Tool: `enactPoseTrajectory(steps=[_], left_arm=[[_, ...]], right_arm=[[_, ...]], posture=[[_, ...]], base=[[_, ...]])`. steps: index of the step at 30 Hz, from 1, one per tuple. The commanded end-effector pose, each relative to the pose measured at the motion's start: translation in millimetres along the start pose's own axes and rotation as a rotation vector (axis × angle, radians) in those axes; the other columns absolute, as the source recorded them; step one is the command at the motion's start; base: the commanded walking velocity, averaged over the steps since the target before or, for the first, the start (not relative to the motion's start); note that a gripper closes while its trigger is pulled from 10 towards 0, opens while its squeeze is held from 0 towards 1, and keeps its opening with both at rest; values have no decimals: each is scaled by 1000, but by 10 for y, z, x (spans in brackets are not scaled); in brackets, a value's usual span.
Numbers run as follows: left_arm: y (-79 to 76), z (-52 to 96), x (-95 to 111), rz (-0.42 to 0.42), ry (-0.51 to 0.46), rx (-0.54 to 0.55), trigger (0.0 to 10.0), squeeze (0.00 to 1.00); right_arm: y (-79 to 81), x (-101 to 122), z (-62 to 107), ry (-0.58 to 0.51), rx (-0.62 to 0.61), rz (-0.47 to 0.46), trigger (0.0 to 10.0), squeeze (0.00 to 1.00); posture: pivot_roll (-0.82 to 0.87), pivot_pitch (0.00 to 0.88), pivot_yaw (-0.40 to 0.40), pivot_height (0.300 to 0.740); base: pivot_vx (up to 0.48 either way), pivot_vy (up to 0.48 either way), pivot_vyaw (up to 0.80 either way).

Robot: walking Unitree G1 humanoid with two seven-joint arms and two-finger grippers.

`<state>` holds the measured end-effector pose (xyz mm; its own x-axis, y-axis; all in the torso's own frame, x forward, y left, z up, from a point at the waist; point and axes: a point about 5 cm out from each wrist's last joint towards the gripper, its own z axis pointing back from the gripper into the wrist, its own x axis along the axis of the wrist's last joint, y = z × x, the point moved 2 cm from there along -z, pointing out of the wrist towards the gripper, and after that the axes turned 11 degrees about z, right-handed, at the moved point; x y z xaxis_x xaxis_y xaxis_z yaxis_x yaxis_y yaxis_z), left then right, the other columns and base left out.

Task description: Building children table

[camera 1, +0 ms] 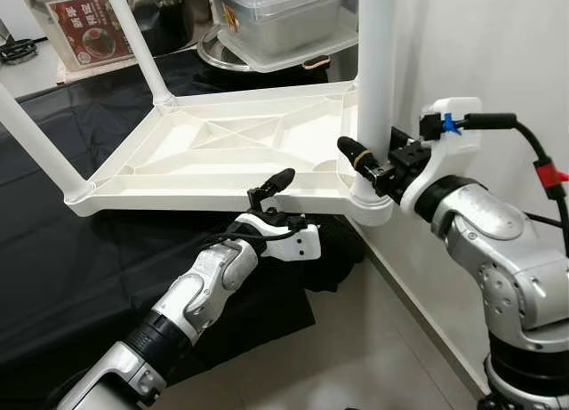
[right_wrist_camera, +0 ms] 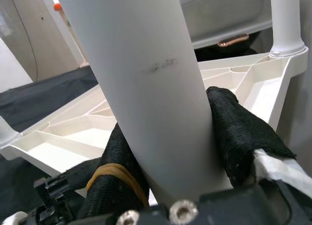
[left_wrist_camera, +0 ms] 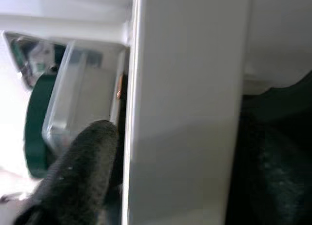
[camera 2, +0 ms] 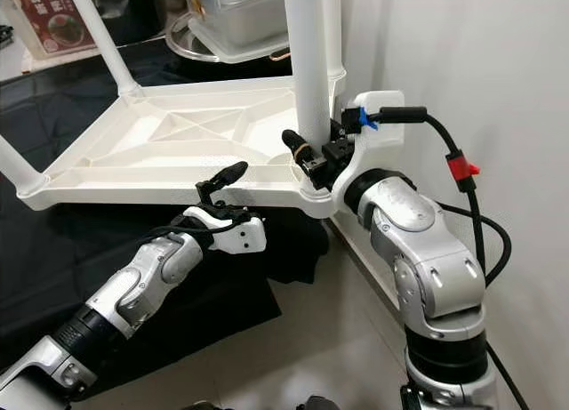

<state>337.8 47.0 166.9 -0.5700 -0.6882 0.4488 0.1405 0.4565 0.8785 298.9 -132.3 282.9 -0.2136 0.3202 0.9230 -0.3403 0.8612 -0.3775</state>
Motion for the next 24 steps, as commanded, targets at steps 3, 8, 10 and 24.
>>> enactPoseTrajectory(steps=[3,8,10,24], left_arm=[[27,-11,-66,-17,32,38,0,0],[31,-22,-64,-22,29,49,0,0],[31,-23,-75,-24,29,56,0,0],[176,-40,-112,-9,47,134,0,0]], right_arm=[[53,294,53,-142,24,16,0,0],[69,306,49,-144,30,10,0,0],[73,308,48,-145,32,8,0,0],[187,367,76,-203,108,1,10000,1000]], posture=[[-144,88,36,740],[-143,88,34,740],[-142,88,34,740],[-141,90,29,740]], base=[[0,0,0],[0,0,0],[0,0,0],[0,0,0]])
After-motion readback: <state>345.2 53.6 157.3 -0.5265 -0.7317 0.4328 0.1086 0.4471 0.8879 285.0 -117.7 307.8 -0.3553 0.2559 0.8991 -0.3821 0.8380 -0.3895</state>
